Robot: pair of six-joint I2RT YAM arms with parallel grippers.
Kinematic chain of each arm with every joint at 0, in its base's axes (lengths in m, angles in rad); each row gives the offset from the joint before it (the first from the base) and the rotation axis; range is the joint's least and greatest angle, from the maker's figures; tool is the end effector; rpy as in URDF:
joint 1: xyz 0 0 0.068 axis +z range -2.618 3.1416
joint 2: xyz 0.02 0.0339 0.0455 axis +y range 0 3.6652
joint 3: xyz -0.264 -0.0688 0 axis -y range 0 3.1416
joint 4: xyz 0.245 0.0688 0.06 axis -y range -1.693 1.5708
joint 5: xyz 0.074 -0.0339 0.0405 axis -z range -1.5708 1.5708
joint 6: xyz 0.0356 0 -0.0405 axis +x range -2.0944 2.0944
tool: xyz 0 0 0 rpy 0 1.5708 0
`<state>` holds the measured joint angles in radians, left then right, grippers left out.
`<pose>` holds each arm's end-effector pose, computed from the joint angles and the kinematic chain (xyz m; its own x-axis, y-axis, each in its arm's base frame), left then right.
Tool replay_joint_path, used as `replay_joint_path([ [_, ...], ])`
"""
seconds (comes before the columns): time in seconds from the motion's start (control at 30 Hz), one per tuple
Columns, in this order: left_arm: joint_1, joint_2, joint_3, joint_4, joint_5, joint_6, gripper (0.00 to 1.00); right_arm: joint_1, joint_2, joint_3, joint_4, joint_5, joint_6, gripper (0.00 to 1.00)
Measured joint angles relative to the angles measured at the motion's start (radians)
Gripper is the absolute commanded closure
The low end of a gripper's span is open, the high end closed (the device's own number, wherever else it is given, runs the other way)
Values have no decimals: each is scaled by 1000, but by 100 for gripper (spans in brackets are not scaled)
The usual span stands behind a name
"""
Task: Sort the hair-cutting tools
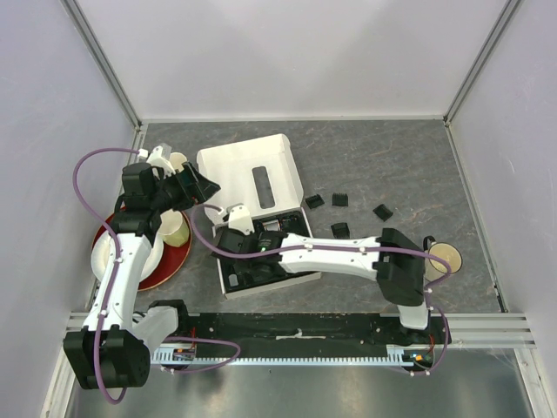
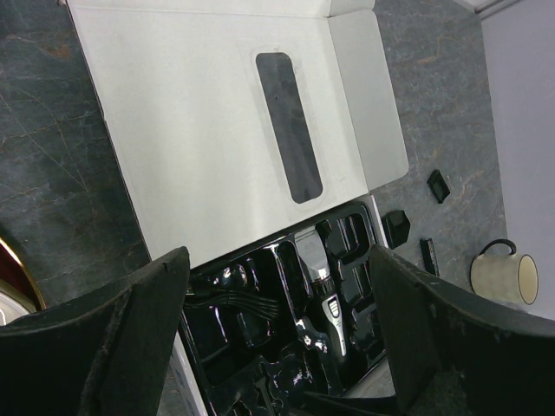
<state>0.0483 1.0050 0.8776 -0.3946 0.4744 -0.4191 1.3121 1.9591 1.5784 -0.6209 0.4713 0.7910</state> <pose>0.2212 -0.0056 0.3121 -0.5984 -0.3913 -0.6991 0.1194 0.8193 -0.5608 0.1248 0.4084 0.2335 -0.7195 -0.2423 -0.6509 -0.4084 0.9056 0.1143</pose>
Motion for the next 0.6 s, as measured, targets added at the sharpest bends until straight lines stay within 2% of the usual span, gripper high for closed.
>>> replay_joint_path([
  [0.17, 0, 0, 0, 0, 0, 0, 10, -10, -154, -20, -26, 76, 0, 56],
  [0.27, 0, 0, 0, 0, 0, 0, 10, -50, -298, -105, -32, 108, 9, 47],
  [0.43, 0, 0, 0, 0, 0, 0, 10, -233, -477, -300, -51, 137, 28, 31],
  [0.6, 0, 0, 0, 0, 0, 0, 10, -411, -584, -470, -103, 159, 31, 24],
])
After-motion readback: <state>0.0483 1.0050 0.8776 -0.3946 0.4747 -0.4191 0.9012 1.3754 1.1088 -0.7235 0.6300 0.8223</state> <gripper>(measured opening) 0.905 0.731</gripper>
